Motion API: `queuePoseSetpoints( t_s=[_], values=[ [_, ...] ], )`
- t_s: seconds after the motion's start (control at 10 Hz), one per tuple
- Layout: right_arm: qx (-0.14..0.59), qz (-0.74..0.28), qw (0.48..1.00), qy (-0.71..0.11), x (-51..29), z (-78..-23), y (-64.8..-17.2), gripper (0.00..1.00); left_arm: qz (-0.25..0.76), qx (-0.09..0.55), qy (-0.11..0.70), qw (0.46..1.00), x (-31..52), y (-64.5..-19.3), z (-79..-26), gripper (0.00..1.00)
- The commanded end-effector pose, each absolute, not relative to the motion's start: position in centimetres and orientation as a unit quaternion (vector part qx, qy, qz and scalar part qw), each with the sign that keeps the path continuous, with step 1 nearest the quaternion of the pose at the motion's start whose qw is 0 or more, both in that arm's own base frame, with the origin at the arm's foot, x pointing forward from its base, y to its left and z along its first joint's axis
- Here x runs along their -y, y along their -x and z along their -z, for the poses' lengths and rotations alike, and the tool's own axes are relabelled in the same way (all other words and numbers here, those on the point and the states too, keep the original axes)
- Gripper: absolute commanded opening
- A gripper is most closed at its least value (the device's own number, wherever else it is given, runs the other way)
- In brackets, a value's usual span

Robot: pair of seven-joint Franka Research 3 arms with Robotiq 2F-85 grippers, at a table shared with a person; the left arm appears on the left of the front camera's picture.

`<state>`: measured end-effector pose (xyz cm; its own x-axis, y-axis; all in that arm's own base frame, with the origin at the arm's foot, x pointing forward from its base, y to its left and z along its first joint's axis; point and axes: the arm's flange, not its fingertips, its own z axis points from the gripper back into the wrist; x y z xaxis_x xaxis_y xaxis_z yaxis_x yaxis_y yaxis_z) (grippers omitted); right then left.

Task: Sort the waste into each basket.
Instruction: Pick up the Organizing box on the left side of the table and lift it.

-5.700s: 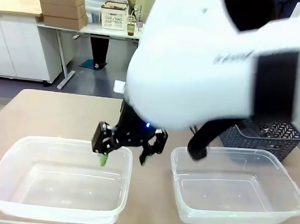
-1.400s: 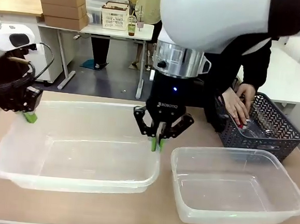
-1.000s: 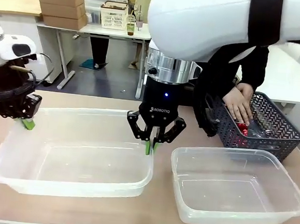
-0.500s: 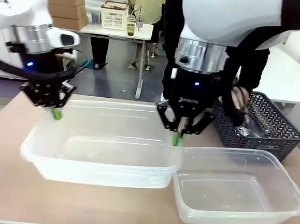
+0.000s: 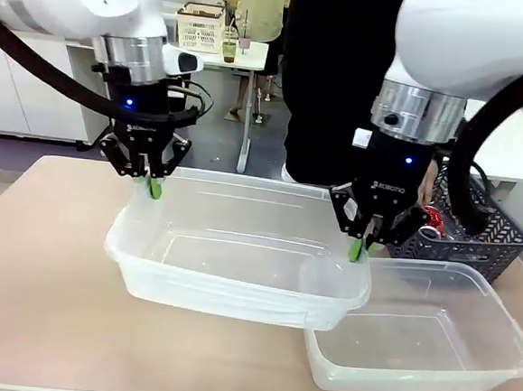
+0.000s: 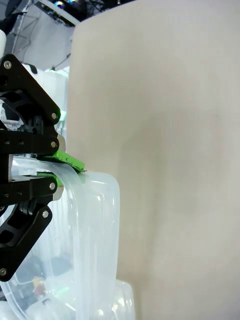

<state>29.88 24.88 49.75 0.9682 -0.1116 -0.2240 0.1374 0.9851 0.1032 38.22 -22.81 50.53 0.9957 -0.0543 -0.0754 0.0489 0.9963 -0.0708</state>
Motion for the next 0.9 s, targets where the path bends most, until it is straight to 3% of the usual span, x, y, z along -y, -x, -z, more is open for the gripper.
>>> queuePoseSetpoints(
  t_s=[0.0,0.2,0.3,0.4,0.8],
  values=[
    [-0.105,0.066,0.988,-0.097,-23.5,-49.3,-29.2,0.09,-0.006,-0.006,0.025,1.0,22.3,-38.9,-49.6,0.06],
    [-0.088,0.09,0.987,-0.1,-23.2,-49.8,-29.3,0.09,-0.017,0.025,0.033,0.999,22.7,-38.7,-48.7,0.06],
    [-0.062,0.12,0.989,-0.062,-24.8,-49.5,-29.6,0.09,-0.028,0.031,0.039,0.998,21.9,-38.3,-48.4,0.06],
    [-0.092,0.082,0.989,-0.086,-23.8,-49.7,-30.1,0.09,0.024,-0.008,0.045,0.999,23.2,-38.8,-49.6,0.06],
    [-0.092,0.082,0.989,-0.086,-23.8,-49.7,-30.1,0.09,0.024,-0.008,0.045,0.999,23.2,-38.8,-49.6,0.06]
  ],
)
